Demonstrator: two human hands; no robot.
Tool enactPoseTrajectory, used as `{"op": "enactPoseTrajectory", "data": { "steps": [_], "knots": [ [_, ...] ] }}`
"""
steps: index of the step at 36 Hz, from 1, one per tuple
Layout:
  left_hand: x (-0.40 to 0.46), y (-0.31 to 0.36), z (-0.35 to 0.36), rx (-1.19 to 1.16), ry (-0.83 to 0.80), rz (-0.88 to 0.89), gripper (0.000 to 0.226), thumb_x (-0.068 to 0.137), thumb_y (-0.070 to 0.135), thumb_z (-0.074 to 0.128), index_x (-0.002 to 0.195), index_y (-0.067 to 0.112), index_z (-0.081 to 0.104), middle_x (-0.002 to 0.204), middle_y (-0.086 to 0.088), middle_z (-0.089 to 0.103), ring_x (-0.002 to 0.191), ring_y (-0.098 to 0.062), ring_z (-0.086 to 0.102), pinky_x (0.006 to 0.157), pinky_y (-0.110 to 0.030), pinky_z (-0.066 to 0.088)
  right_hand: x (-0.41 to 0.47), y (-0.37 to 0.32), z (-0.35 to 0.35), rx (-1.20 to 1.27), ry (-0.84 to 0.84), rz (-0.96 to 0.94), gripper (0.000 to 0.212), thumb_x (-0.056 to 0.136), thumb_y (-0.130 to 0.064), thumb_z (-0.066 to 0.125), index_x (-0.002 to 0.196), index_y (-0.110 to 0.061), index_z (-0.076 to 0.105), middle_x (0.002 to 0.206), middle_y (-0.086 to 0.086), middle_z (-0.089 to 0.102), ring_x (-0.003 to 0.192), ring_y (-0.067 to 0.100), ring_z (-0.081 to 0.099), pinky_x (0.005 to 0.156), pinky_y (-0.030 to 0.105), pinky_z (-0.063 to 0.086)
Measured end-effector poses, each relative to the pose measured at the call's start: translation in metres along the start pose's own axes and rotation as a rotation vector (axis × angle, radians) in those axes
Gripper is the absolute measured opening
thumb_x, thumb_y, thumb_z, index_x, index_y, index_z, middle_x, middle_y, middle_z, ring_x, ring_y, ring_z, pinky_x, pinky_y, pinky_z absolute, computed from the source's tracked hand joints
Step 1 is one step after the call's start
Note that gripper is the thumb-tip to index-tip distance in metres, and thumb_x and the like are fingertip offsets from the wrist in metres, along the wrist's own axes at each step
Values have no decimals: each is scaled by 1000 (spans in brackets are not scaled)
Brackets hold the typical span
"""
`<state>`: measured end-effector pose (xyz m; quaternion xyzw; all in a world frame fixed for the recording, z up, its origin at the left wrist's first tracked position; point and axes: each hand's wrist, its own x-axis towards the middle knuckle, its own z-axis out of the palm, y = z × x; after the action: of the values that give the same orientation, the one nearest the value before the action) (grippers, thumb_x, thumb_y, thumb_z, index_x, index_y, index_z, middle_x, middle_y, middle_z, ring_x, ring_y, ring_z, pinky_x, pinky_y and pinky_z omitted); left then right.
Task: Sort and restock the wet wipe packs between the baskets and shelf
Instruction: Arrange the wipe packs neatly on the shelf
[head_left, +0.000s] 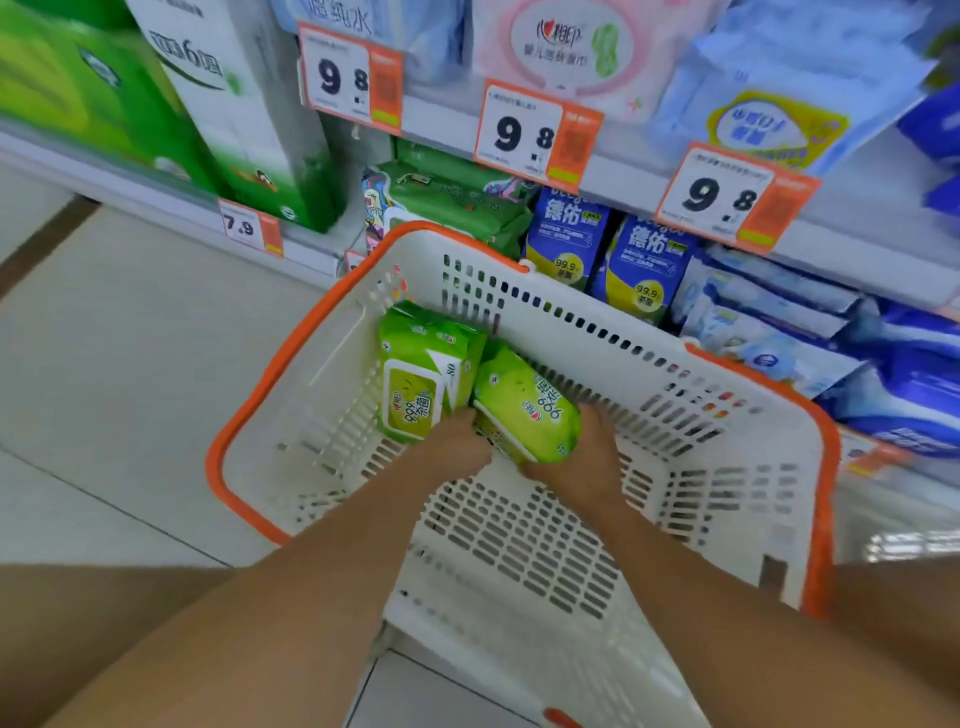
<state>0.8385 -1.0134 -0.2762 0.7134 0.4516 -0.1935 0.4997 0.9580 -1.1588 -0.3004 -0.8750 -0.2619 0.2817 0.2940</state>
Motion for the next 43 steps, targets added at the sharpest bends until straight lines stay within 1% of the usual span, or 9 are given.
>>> {"op": "enactPoseTrajectory", "data": {
  "steps": [7, 11, 14, 17, 22, 27, 34, 38, 43],
  "knots": [
    [-30, 25, -23, -14, 102, 0, 35, 88, 11, 64, 122, 14, 54, 118, -5, 52, 102, -25, 58, 89, -37, 52, -4, -13, -60, 149, -144, 180, 57, 43, -21, 99, 93, -21, 70, 94, -1, 74, 79, 15, 70, 77, 38, 60],
    [-74, 51, -35, -487, -8, 3, 96, 79, 23, 82, 154, 15, 23, 158, -6, 31, 140, -30, 37, 112, -47, 37, -31, -20, -126, 309, -280, 299, 71, 45, -21, 98, 110, -22, 70, 104, 1, 75, 92, 20, 72, 82, 42, 61],
    [-114, 75, -53, -602, -180, 150, 123, 56, 38, 91, 155, 32, 19, 154, -2, 40, 136, -30, 44, 104, -49, 45, -54, -52, -174, 438, -363, 231, 83, 49, -14, 95, 125, -20, 63, 111, 1, 74, 104, 23, 69, 89, 47, 57],
    [-165, 116, -81, -519, -127, 366, 113, 46, 37, 97, 144, 20, 43, 126, 0, 68, 111, -21, 67, 88, -42, 57, -78, -104, -229, 505, -415, 17, 85, 44, -15, 90, 124, -16, 64, 114, 9, 74, 105, 29, 70, 94, 48, 54],
    [-255, 188, -115, -716, 180, 705, 88, 47, 38, 94, 126, 20, 60, 112, -3, 74, 103, -27, 71, 87, -53, 56, -124, -174, -317, 860, -113, -263, 80, 64, -16, 83, 137, -26, 53, 111, -2, 73, 86, 15, 72, 69, 34, 56],
    [-322, 250, -113, -841, 148, 828, 65, 63, 37, 83, 123, 19, 65, 113, 0, 74, 108, -22, 69, 73, -35, 60, -168, -215, -345, 709, -85, -455, 59, 66, -27, 79, 123, -23, 64, 116, 1, 74, 109, 21, 70, 95, 42, 54],
    [-348, 307, -101, -858, 282, 966, 55, 77, 20, 80, 124, 15, 52, 111, -4, 73, 93, -19, 73, 62, -30, 60, -179, -224, -396, 853, 99, -556, 52, 78, -32, 69, 126, -13, 62, 112, -1, 75, 101, 18, 70, 93, 40, 56],
    [-338, 350, -94, -807, 425, 1070, 77, 62, 38, 91, 123, 16, 51, 110, -3, 72, 97, -20, 72, 78, -45, 61, -173, -233, -435, 881, 298, -616, 30, 92, -18, 67, 121, -11, 64, 110, 4, 76, 100, 23, 73, 88, 43, 59],
    [-327, 406, -115, -513, 617, 1064, 46, 73, 56, 78, 107, 26, 66, 103, 8, 74, 97, -14, 69, 94, -40, 54, -147, -249, -495, 601, 496, -595, 11, 88, -26, 75, 95, -18, 71, 81, -7, 77, 76, 16, 73, 75, 32, 59]
  ]
}}
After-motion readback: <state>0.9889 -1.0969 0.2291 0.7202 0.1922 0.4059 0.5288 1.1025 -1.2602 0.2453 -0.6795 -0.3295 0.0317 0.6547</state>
